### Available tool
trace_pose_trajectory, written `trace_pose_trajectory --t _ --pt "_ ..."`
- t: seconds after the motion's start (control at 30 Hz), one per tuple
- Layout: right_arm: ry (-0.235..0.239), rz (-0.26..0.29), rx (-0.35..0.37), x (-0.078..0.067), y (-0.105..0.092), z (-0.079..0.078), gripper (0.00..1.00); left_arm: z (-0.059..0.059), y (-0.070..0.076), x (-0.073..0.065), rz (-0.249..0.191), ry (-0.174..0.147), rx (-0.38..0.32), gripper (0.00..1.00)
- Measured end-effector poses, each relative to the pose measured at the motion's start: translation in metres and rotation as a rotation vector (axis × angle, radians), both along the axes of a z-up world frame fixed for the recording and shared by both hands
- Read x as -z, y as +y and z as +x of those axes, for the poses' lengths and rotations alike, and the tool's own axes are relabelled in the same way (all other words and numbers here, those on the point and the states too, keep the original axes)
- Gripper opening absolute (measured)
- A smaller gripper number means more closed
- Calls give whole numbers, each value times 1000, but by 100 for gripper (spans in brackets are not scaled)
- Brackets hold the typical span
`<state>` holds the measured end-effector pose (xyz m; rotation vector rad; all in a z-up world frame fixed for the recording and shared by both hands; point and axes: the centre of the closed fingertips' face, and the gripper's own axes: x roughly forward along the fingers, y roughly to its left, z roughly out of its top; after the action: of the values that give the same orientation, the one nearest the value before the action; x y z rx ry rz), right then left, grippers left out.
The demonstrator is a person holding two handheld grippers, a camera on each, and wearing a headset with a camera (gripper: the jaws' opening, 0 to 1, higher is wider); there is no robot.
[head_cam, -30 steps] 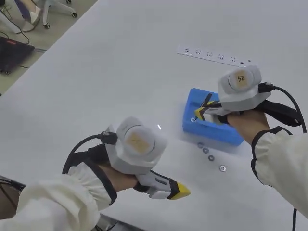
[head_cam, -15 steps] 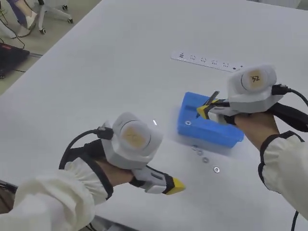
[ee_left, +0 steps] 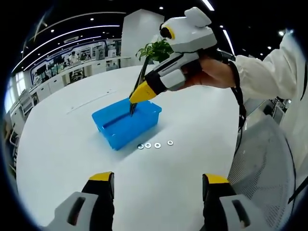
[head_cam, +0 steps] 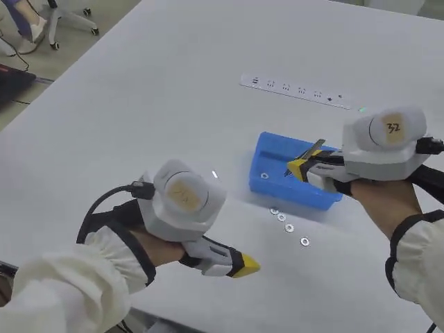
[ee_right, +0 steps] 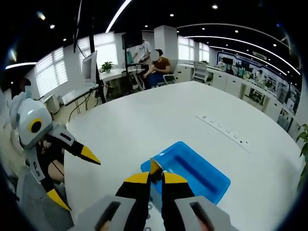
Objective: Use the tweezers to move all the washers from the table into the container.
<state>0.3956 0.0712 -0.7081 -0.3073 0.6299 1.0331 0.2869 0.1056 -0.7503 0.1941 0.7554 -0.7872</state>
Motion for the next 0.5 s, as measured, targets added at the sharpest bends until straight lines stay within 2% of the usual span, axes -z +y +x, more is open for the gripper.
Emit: trace_pose_trajectory --t 0.2,0.5 --pt "0 -1 -4 3 -3 -12 4 -1 2 -1 6 -1 -4 76" --pt "66 -26 7 28 -13 -29 4 -3 0 2 14 3 6 75"
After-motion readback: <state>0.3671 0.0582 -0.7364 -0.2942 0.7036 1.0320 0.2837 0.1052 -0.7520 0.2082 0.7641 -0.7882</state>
